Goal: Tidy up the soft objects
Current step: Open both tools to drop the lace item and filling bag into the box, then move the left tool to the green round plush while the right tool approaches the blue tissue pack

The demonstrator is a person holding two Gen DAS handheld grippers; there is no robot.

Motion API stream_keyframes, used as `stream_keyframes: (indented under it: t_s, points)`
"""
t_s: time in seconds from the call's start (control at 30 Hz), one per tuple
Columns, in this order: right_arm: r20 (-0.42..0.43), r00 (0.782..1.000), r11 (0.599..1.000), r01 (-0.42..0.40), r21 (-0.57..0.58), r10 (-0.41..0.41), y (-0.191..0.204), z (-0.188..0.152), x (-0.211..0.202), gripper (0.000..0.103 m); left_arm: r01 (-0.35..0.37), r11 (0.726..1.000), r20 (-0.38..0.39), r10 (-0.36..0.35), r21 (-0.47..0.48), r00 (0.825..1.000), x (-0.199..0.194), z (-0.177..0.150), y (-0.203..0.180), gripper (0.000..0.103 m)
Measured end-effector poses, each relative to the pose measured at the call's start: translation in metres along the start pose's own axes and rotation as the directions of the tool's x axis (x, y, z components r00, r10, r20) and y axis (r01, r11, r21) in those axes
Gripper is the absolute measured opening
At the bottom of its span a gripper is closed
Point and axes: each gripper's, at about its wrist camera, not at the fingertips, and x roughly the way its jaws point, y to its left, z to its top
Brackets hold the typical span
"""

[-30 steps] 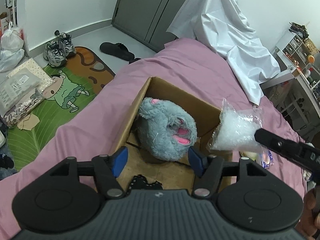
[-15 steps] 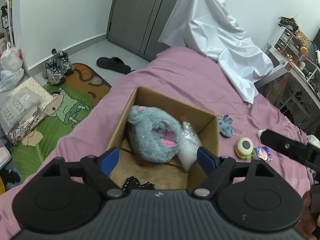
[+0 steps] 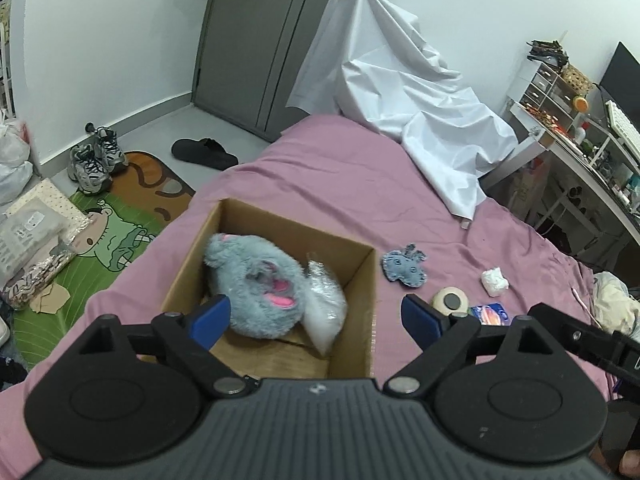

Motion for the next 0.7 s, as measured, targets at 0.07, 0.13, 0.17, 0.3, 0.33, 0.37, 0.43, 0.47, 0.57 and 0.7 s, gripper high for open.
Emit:
stream_keyframes:
  t_s: [0.07,0.13,0.17,0.3,0.33,0.37,0.43,0.47,0.57,0.7]
  points:
    - [0.0,1.0,1.0,0.002,0.01,-0.002,-0.004,0.0,-0.004,0.103,0.01,1.0,-0.014,-0.01,0.003,1.0,0.001,0.001,-0.005,0.091]
    - [0.001,1.0,0.999,-0.007,0.043,0.007,-0.011,0.001,-0.009,0.103,0.032,0.999,-0.046,-0.032,0.003,0.998,0.003,0.002,-0.012,0.091]
    - [0.004,1.0,0.999,-0.011,0.052,0.011,-0.014,0.002,-0.011,0.103,0.043,0.999,-0.059,-0.043,0.003,0.997,0.004,0.002,-0.014,0.091]
    - [0.015,1.0,0.999,0.007,0.054,-0.008,-0.025,0.003,-0.019,0.103,0.066,0.997,-0.079,-0.063,0.042,0.995,0.006,0.0,-0.031,0.091]
    - [0.015,1.0,0.998,0.011,0.056,-0.012,-0.027,0.003,-0.02,0.103,0.071,0.996,-0.082,-0.066,0.061,0.994,0.007,-0.001,-0.037,0.091]
    - [0.014,1.0,0.998,0.015,0.059,-0.015,-0.031,0.003,-0.021,0.103,0.075,0.994,-0.087,-0.068,0.074,0.994,0.008,-0.001,-0.041,0.091]
    - [0.012,1.0,0.997,0.022,0.067,-0.023,-0.036,0.002,-0.022,0.103,0.087,0.992,-0.102,-0.077,0.092,0.992,0.011,-0.002,-0.048,0.091]
    - [0.011,1.0,0.997,0.027,0.071,-0.028,-0.04,0.002,-0.022,0.103,0.099,0.991,-0.106,-0.089,0.095,0.99,0.012,-0.002,-0.05,0.092]
    - [0.007,0.999,0.996,0.04,0.079,-0.041,-0.049,0.0,-0.024,0.103,0.113,0.986,-0.109,-0.1,0.122,0.989,0.014,-0.004,-0.061,0.096]
    - [-0.008,0.999,0.993,0.048,0.109,-0.047,-0.062,-0.003,-0.021,0.103,0.118,0.982,-0.109,-0.102,0.146,0.989,0.019,-0.005,-0.073,0.097]
